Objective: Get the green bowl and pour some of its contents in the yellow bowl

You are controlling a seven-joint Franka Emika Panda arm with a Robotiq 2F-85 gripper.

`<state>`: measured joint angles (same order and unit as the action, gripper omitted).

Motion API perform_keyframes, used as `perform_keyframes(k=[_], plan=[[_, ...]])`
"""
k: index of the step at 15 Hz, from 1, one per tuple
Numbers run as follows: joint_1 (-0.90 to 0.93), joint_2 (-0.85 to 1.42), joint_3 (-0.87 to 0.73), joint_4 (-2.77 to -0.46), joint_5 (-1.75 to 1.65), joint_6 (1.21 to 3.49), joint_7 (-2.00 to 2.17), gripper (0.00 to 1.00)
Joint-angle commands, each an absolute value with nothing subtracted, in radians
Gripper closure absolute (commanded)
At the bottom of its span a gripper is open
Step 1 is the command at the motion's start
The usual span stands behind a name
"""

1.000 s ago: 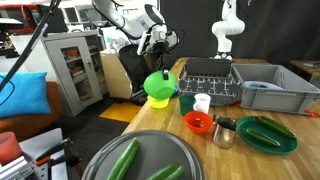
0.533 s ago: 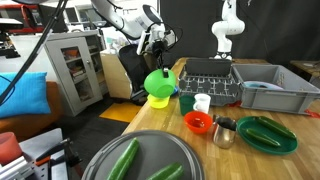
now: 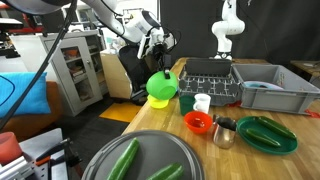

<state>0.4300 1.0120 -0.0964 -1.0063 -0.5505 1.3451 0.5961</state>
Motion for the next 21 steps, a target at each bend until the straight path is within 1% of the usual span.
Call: perform_keyframes(k=[1,7,21], plan=[[0.455,1.05,-0.117,-0.942,-0.588,1.283,0.566,0.99],[0.479,1.08,-0.12,-0.904,-0.641,1.229,0.56,0.99],[0.501,1.127,-0.117,-0.821,-0.694,1.197,0.539,0.99]])
